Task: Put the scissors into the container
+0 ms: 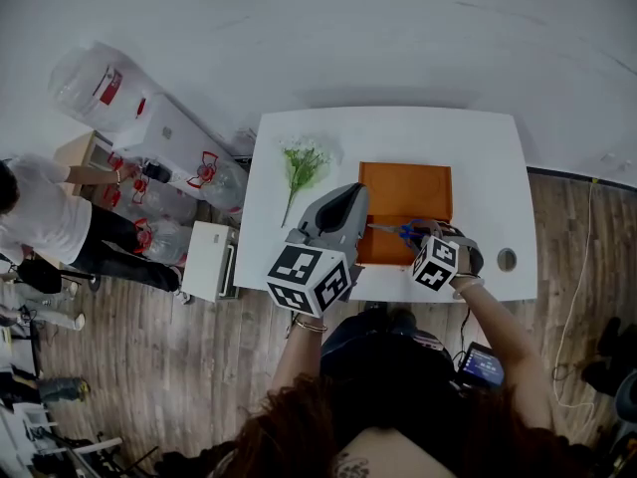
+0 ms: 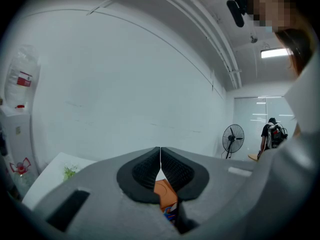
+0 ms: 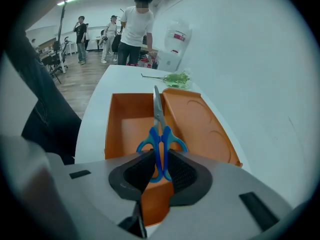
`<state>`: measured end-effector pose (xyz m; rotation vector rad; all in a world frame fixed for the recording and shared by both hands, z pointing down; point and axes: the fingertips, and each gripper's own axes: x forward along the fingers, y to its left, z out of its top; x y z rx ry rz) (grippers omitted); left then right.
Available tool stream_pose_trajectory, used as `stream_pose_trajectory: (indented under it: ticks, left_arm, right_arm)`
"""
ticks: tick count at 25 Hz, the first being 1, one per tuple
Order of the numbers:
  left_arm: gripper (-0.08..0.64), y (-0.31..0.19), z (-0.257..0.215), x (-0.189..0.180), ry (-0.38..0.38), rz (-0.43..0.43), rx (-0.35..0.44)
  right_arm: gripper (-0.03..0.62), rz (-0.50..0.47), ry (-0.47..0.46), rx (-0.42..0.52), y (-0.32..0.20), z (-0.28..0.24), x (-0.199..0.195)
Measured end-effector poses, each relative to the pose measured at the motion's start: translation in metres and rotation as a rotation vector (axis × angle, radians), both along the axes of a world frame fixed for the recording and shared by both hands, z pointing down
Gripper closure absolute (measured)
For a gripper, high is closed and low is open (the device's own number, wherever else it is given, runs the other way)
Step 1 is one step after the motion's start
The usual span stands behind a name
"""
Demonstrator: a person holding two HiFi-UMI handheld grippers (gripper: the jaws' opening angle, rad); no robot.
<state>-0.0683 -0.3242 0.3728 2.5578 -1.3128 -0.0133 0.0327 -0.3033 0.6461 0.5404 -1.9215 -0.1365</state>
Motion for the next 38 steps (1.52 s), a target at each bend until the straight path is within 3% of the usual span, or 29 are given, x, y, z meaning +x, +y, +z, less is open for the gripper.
stream_pose_trajectory:
  ticks: [22, 38]
  left_arm:
    - [0.541, 0.005, 0.014, -0.014, 0.008, -0.050, -0.038]
    - [0.541, 0.014, 0.016, -0.019, 0.019, -0.061, -0.047]
  right_arm:
    - [0.518, -0.053, 0.187, -0.171, 0.003, 0.047, 0.003]
    - [0.515, -0.020, 0.189, -0.240, 0.002, 0.046, 0.003]
